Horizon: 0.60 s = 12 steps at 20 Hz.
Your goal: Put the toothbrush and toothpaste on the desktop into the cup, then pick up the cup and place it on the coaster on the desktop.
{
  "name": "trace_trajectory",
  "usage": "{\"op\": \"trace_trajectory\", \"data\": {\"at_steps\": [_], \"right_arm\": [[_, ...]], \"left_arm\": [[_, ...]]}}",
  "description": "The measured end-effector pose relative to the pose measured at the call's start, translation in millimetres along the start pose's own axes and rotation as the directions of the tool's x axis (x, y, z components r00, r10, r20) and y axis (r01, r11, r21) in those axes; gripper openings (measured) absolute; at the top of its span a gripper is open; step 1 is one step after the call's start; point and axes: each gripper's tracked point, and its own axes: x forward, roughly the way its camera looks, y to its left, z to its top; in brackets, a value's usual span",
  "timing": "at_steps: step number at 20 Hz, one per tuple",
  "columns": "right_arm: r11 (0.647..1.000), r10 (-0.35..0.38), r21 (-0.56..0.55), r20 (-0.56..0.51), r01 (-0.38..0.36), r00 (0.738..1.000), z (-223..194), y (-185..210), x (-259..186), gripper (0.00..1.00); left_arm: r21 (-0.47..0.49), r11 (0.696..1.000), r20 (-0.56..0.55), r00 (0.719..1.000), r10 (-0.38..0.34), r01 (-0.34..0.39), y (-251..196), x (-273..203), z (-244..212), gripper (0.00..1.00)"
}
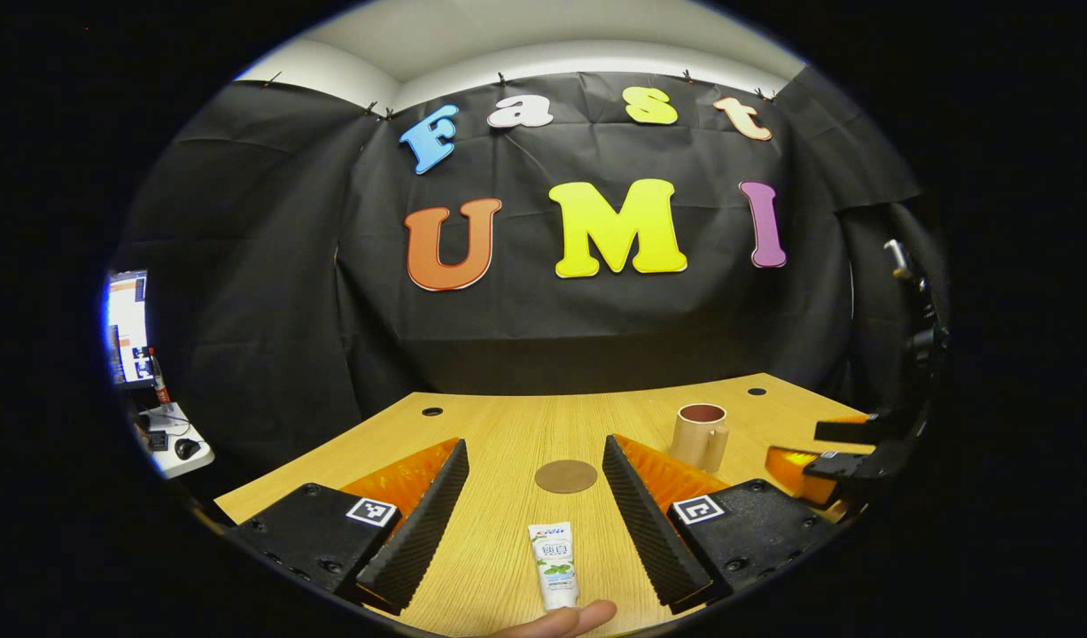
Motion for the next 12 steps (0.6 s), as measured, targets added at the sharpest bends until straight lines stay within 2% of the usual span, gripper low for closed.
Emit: {"op": "trace_trajectory", "data": {"at_steps": [2,4,6,9,12], "right_arm": [[1.0,0.025,0.014,-0.081,-0.024,0.996,-21.8,12.6,12.5,0.99],[0.999,0.029,0.021,-0.14,-0.026,0.99,-36.8,22.8,18.1,0.94],[0.999,0.034,0.036,-0.184,-0.028,0.982,-49.5,30.1,19.3,0.85],[0.999,0.017,0.041,-0.248,-0.007,0.969,-69.5,37.8,20.7,0.62],[0.998,0.034,0.063,-0.306,-0.015,0.951,-84.0,48.7,21.1,0.49]], "left_arm": [[-0.005,1.0,-0.015,1.0,0.005,-0.005,2.9,1.1,-6.7,0.97],[-0.014,1.0,-0.032,0.999,0.01,-0.01,6.0,2.3,-13.4,0.97],[-0.026,1.0,-0.045,0.999,0.014,-0.015,9.7,3.0,-19.1,0.97],[-0.042,0.999,-0.068,0.998,0.017,-0.02,12.1,3.0,-27.4,0.97],[-0.043,0.999,-0.071,0.997,0.02,-0.023,14.0,2.0,-32.0,0.97]]}}
